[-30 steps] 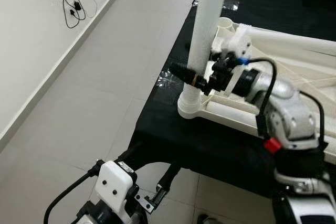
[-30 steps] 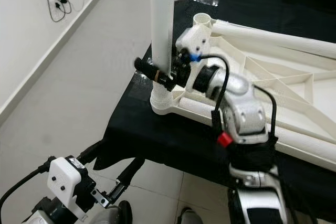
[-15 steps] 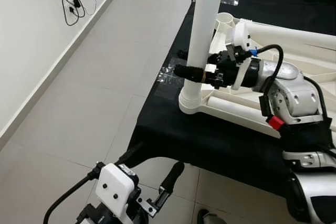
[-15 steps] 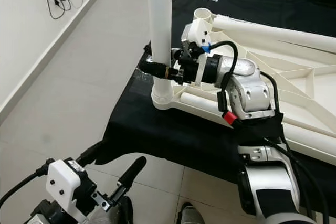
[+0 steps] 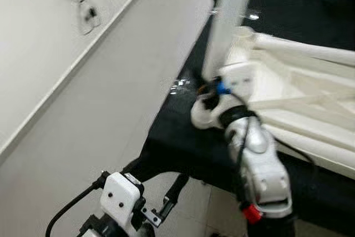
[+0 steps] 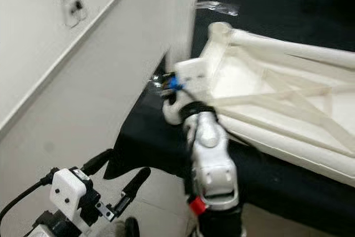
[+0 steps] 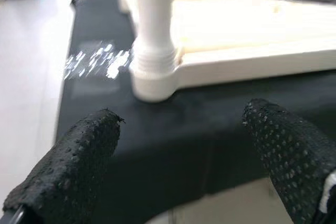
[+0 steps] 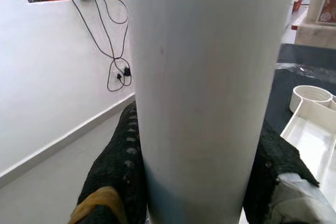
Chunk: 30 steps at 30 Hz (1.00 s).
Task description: Building children table
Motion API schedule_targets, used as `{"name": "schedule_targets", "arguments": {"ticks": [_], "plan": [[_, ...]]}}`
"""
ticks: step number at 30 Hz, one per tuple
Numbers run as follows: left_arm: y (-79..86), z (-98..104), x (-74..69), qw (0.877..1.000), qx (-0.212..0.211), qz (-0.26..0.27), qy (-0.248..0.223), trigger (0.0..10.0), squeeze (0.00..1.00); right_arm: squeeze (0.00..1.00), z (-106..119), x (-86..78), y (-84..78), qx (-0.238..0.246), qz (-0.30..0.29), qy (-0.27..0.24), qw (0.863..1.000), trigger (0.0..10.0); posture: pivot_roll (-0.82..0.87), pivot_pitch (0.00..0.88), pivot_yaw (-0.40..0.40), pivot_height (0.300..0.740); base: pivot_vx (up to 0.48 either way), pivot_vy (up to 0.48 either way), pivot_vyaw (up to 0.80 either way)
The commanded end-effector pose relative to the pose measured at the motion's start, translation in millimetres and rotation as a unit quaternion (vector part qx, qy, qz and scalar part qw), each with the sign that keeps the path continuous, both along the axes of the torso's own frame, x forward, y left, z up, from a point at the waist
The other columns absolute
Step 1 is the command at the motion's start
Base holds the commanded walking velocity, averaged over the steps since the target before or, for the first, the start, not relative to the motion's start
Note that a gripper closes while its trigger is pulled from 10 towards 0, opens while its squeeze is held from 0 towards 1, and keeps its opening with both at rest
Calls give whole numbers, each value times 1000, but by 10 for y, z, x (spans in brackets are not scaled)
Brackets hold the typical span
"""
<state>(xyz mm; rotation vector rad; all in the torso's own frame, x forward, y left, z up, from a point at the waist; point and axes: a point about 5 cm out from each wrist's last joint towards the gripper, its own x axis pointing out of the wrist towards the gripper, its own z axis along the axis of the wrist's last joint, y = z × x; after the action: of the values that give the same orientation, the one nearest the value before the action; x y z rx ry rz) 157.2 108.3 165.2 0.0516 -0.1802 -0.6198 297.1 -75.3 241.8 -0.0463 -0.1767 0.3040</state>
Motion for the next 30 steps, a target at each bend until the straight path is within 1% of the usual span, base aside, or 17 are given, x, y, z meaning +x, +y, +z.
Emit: {"name": "schedule_targets", "arguments": {"ticks": [1, 2, 3, 6, 7, 8, 11, 12, 14, 15, 18, 19, 21, 22, 24, 26, 30], "plan": [[14, -87, 8, 1000, 3, 0, 16, 10000, 0, 0, -410, 116, 23, -3, 0, 108, 994, 10000, 58, 218, 19, 740, 0, 0, 0], [14, -87, 8, 1000, 3, 0, 16, 10000, 0, 0, -410, 116, 23, -3, 0, 108, 994, 10000, 58, 218, 19, 740, 0, 0, 0], [21, -102, 40, 1000, 4, 5, 15, 10000, 0, 1000, -359, 156, 50, 27, 30, 99, 994, 10000, 56, 199, 10, 740, 0, 0, 0], [55, -139, 116, 1000, 4, 21, 18, 10000, 0, 1000, -259, 184, 58, 69, 67, 74, 993, 10000, 48, 178, 13, 740, 0, 0, 0], [74, -155, 147, 999, 3, 29, 21, 10000, 0, 953, -216, 171, 44, 79, 79, 62, 992, 10000, 47, 176, 14, 740, 0, 0, 0], [99, -173, 177, 999, 2, 38, 27, 10000, 0, 953, -200, 150, -47, 79, 77, 52, 993, 10000, 46, 166, 17, 740, 0, 0, 0], [116, -186, 196, 999, 1, 44, 30, 10000, 0, 969, -192, 133, -110, 78, 74, 46, 993, 10000, 46, 164, 17, 740, 0, 0, 0], [143, -196, 224, 998, -1, 50, 32, 10000, 0, 973, -191, 67, -218, 67, 89, 33, 993, 10000, 38, 155, 24, 740, 0, 0, 0], [211, -237, 308, 997, 1, 65, 38, 10000, 0, 976, -226, -160, -479, 53, 181, 27, 982, 10000, 16, 137, 39, 740, 0, 0, 0], [211, -237, 308, 997, 1, 65, 38, 10000, 0, 976, -226, -160, -479, 53, 181, 27, 982, 10000, 16, 137, 39, 740, 0, 0, 0], [224, -254, 364, 997, 4, 65, 33, 10000, 0, 918, -313, -328, -676, 28, 228, 47, 972, 10000, 6, 125, 48, 740, 0, 0, 0], [228, -258, 376, 997, 4, 65, 33, 10000, 0, 443, -333, -372, -711, 15, 241, 50, 969, 10000, 5, 122, 50, 740, 0, 0, 0], [237, -262, 393, 997, 6, 65, 32, 10000, 0, 443, -353, -384, -747, 5, 242, 53, 969, 10000, 1, 113, 60, 740, 0, 0, 0], [244, -264, 410, 997, 7, 64, 31, 10000, 0, 0, -368, -395, -823, -5, 241, 54, 969, 10000, -1, 106, 64, 740, 0, 0, 0], [246, -265, 423, 998, 10, 61, 30, 10000, 0, 0, -378, -401, -913, -18, 232, 54, 971, 10000, 0, 105, 68, 740, 0, 0, 0], [257, -284, 455, 997, 19, 63, 34, 10000, 0, 0, -363, -397, -1130, -9, 199, 49, 979, 10000, -2, 94, 74, 740, 0, 0, 0], [276, -314, 502, 996, 28, 73, 41, 10000, 0, 0, -410, -375, -1273, -3, 154, 50, 987, 10000, -13, 84, 79, 740, 0, 0, 0]]}}
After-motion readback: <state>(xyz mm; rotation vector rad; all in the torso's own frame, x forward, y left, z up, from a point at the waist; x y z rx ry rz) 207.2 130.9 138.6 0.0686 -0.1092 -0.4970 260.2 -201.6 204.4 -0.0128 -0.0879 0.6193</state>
